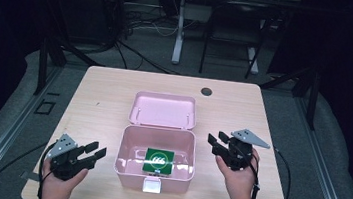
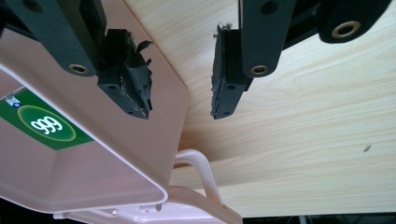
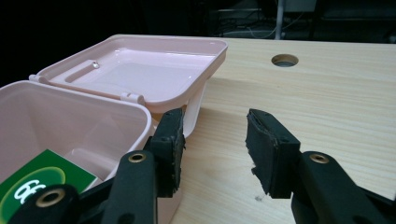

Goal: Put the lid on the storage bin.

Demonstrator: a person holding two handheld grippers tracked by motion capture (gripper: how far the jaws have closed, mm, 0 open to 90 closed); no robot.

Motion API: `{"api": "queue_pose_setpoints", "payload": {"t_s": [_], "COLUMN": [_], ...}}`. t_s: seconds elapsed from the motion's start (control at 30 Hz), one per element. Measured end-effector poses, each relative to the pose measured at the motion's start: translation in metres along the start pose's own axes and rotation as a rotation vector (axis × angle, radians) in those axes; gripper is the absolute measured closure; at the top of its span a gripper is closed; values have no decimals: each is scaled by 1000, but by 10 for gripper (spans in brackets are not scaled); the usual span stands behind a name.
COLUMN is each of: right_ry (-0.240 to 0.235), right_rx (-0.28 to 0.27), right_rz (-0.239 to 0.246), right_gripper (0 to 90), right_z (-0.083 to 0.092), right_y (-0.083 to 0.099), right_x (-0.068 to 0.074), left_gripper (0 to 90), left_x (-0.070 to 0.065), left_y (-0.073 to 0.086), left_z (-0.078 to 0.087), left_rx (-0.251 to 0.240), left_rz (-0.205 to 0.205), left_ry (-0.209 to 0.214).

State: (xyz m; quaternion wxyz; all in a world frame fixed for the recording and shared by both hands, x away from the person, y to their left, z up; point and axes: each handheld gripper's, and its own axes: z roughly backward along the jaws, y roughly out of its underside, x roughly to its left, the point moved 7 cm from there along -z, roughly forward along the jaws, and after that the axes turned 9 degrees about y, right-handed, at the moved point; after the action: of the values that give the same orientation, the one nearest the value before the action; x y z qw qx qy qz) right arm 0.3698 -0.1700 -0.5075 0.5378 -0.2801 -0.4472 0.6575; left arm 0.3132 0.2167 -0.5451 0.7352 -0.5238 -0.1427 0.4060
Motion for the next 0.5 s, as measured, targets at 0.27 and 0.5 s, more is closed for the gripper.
{"api": "queue_pose_setpoints", "payload": {"t_s": [0.27, 0.5], "right_ry": [-39, -36], "right_rx": [45, 84], "right_rz": [-31, -15], "right_gripper": [552, 553], "right_z": [-12, -30], "right_y": [-17, -34], "right_x": [7, 9], "left_gripper": [574, 574], "left_x": [1, 1], "left_y": [4, 7], "left_z": [-1, -1], "left_rx": [9, 22], "left_rz": [-1, -6], "left_ry": [0, -1]}}
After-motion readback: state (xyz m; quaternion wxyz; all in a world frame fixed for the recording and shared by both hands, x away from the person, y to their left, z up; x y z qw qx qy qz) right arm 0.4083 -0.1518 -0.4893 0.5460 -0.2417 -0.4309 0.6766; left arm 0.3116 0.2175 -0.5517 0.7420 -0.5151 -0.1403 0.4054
